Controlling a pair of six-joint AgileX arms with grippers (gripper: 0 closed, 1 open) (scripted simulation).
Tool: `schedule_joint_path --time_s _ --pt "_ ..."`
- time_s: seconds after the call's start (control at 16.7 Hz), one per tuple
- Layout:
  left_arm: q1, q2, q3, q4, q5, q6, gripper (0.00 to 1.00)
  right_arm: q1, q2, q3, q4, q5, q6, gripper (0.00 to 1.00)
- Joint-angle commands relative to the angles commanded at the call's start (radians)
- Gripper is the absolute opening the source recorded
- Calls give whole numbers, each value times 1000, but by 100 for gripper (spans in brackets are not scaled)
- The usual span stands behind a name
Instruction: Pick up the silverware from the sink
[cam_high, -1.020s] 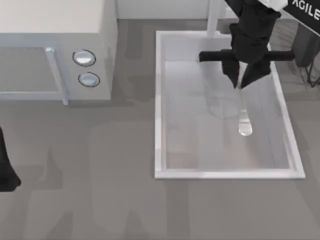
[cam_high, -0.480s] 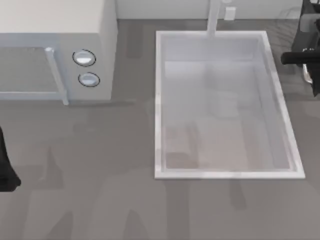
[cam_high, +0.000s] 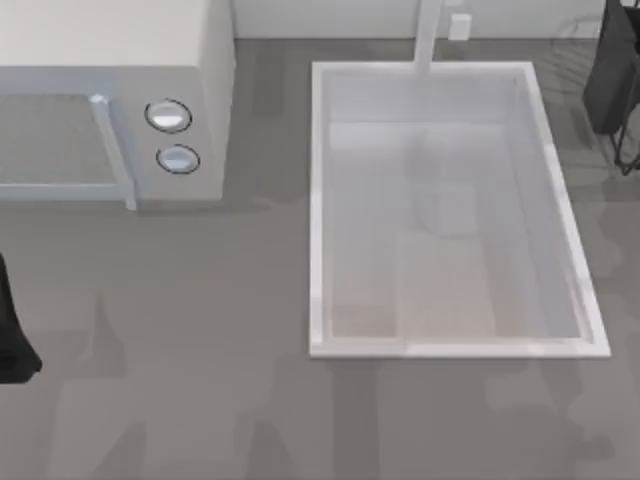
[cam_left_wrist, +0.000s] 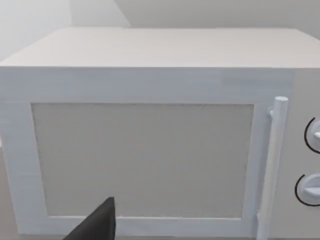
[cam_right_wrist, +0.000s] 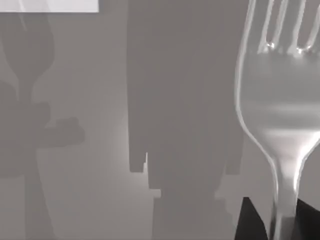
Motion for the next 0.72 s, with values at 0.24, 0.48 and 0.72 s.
schedule_joint_path --time_s 0.24,0.48,0.72 --pt "0 0 0 0 0 0 100 -16 -29 -29 -1 -1 -16 0" --pt "0 0 0 0 0 0 100 -11 -22 -42 16 0 -13 0" --pt "0 0 0 0 0 0 100 -10 4 -168 169 0 -12 0"
